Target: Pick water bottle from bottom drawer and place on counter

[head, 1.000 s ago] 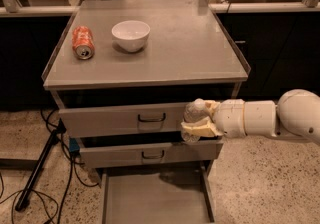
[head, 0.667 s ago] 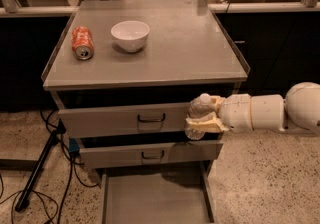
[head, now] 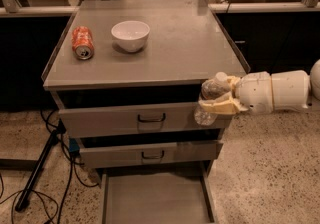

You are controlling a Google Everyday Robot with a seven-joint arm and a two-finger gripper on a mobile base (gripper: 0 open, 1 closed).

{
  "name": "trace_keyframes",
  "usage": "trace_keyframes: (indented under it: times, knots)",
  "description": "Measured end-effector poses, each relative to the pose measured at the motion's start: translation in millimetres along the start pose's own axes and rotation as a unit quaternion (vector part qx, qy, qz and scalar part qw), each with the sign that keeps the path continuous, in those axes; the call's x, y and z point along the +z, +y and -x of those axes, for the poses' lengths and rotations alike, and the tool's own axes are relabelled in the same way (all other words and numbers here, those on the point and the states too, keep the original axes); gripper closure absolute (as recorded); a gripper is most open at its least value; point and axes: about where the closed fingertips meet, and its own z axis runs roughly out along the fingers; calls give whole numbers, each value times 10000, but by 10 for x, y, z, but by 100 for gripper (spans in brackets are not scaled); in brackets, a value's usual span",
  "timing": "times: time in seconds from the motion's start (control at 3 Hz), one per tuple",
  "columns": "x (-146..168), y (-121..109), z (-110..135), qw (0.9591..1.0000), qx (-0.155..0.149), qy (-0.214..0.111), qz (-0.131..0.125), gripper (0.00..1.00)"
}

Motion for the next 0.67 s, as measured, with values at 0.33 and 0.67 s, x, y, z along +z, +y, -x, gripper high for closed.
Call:
trace_keyframes:
  times: [0.33,0.67]
  knots:
    - [-18,-4,-25,9999,87,80,77,100]
    - [-287,-151,157,9998,146,128,48,100]
